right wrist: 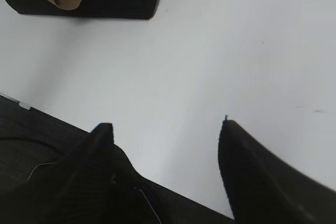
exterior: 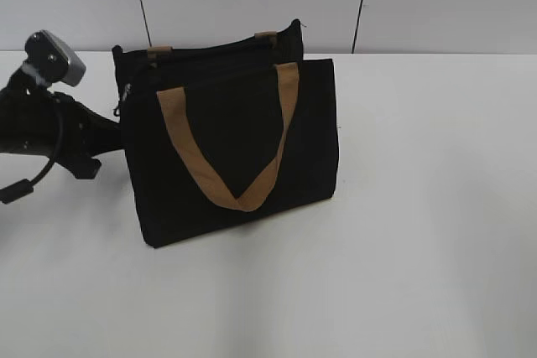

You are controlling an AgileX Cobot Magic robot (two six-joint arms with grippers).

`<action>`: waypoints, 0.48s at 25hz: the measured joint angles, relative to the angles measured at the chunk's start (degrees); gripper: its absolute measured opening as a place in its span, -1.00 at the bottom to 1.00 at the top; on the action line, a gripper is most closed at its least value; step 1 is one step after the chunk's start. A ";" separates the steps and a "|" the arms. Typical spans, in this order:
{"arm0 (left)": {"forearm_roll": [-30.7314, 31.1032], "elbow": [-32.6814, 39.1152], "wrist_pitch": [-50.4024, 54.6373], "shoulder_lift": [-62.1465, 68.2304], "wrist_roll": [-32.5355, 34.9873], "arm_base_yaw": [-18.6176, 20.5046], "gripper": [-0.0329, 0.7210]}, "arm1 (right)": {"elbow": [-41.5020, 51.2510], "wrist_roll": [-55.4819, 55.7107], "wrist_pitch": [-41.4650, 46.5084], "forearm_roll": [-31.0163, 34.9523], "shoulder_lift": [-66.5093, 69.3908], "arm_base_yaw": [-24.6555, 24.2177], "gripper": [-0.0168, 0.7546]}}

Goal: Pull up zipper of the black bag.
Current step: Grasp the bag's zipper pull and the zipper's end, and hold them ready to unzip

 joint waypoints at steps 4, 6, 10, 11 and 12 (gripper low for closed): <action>0.00 0.09 -3.34 -6.18 -2.69 0.00 -0.86 | -1.88 -0.05 -0.12 0.48 2.88 0.00 0.27; 0.00 0.09 -4.71 -8.47 -4.63 0.00 -0.86 | -4.17 -0.23 -0.12 0.92 5.38 0.00 0.27; 1.45 0.09 -5.62 -12.47 -9.30 0.00 -0.86 | -10.08 -2.31 -0.24 2.59 11.49 0.00 0.27; 2.77 0.09 -5.62 -13.28 -10.82 0.00 -0.86 | -11.53 -3.11 -0.26 3.39 13.25 0.00 0.27; 4.39 0.09 -5.62 -14.07 -12.22 0.00 -0.86 | -12.94 -3.83 -0.39 4.54 16.30 0.00 0.27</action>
